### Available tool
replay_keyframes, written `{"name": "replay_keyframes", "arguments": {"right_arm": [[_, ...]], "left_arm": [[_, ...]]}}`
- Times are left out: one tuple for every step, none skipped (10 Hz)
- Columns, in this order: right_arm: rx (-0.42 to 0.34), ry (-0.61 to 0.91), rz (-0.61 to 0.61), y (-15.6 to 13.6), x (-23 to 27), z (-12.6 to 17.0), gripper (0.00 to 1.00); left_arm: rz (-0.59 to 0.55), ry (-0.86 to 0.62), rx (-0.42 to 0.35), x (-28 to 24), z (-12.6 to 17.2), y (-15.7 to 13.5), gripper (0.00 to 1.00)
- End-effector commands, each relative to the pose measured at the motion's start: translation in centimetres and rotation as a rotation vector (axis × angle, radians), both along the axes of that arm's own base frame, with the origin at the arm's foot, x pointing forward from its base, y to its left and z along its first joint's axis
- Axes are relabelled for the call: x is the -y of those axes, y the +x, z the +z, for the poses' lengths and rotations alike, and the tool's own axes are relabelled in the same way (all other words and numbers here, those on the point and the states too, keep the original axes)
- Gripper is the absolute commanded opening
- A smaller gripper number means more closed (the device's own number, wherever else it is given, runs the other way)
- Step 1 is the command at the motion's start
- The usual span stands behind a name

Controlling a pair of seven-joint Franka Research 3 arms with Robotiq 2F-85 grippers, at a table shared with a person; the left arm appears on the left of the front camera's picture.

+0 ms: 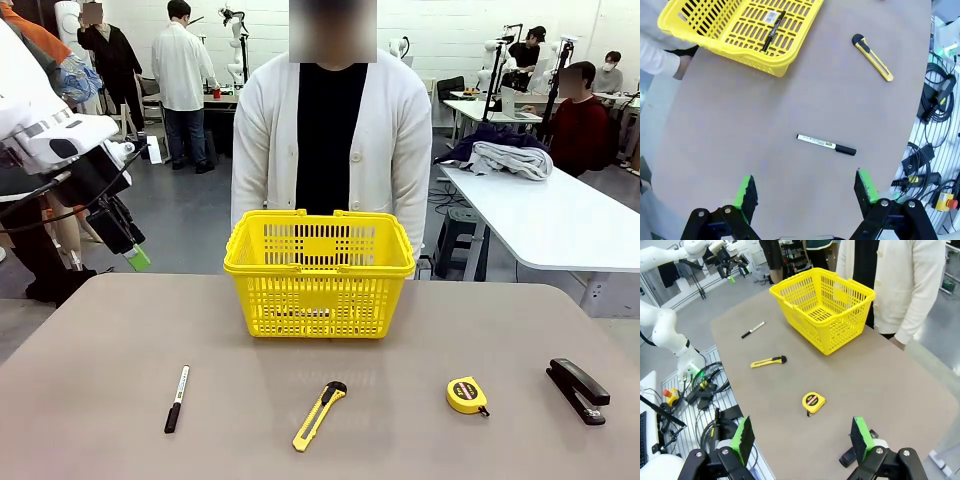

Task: Place the items the person wants into the basket.
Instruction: Pick up the item the person points to and place it in the Market Basket.

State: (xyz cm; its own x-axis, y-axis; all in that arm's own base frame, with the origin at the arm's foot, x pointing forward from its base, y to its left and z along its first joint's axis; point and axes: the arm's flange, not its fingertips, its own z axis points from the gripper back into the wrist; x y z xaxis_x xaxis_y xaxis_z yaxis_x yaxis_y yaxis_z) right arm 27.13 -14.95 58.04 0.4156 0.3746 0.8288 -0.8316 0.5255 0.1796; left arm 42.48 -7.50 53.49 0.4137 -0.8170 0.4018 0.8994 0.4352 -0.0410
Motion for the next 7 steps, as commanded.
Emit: {"name": "replay_keyframes", "arguments": {"right_arm": [[0.019, 0.015, 0.015, 0.14, 0.09, -0.01, 1.0], [0.019, 0.015, 0.015, 0.14, 0.09, -0.01, 1.0], [0.019, 0.015, 0.015, 0.14, 0.09, -0.01, 1.0], [0.019, 0.015, 0.015, 0.14, 0.09, -0.01, 1.0], [0.019, 0.015, 0.015, 0.14, 0.09, -0.01, 1.0], [0.019, 0.015, 0.015, 0.14, 0.09, -0.01, 1.0], [0.019, 0.015, 0.015, 0.14, 0.09, -0.01, 1.0]], "left_arm": [[0.0, -0.001, 0.011, -0.05, 0.37, -0.51, 1.0], [0.0, -0.001, 0.011, -0.05, 0.37, -0.51, 1.0], [0.0, -0.001, 0.011, -0.05, 0.37, -0.51, 1.0], [0.0, -0.001, 0.011, -0.05, 0.37, -0.51, 1.0], [0.0, -0.001, 0.011, -0.05, 0.37, -0.51, 1.0], [0.0, -0.001, 0.011, -0.05, 0.37, -0.51, 1.0], [-0.001, -0.002, 0.01, 0.02, 0.45, -0.22, 1.0]]}}
